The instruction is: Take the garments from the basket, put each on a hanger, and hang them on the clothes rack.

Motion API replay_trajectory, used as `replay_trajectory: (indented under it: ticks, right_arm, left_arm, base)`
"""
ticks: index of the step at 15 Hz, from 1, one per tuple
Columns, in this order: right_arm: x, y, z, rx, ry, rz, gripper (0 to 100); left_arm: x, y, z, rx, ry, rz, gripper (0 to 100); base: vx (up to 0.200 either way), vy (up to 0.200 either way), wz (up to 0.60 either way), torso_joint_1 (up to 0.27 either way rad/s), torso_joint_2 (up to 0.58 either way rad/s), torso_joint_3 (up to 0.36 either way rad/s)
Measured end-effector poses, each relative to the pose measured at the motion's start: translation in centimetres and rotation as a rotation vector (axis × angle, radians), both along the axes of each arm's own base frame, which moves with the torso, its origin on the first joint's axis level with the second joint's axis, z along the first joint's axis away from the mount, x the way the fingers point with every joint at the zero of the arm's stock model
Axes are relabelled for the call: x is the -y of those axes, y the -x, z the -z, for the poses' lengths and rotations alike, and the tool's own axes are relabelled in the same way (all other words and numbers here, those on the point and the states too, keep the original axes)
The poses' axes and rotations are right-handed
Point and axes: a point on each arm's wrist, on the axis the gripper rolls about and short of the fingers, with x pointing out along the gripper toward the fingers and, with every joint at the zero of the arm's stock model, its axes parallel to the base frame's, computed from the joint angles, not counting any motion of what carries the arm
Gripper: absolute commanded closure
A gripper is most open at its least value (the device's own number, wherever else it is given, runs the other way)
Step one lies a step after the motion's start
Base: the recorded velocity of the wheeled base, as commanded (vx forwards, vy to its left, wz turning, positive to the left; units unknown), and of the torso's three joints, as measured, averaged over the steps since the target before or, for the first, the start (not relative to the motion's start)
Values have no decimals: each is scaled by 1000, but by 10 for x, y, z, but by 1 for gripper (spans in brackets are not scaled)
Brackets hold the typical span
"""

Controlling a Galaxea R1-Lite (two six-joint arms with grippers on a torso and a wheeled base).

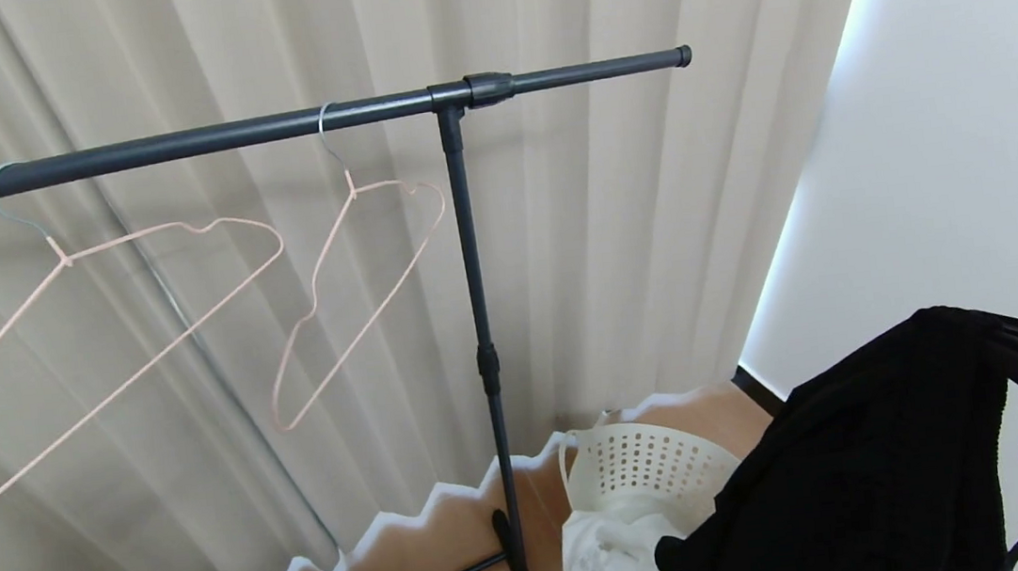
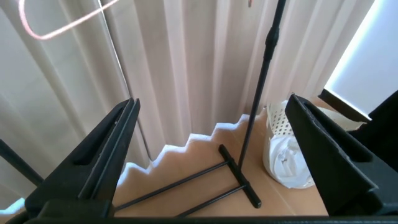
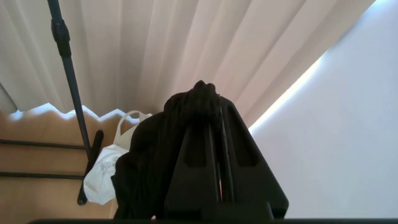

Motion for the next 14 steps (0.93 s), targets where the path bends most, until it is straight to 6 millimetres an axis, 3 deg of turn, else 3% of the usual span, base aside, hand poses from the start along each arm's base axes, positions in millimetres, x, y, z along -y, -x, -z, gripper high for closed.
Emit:
replay_trajectory:
  ticks: [5,14]
  right_arm:
    - [0,0,1,-4,4,-5,100]
    - [-3,3,1,-2,4,-26,100]
  left_arm:
    - [0,0,0,-2,2,-3,0]
    - [0,0,1,-1,2,-6,0]
  base:
    - [0,0,0,233,-565,-341]
    - [0,0,0,171,-379,-211]
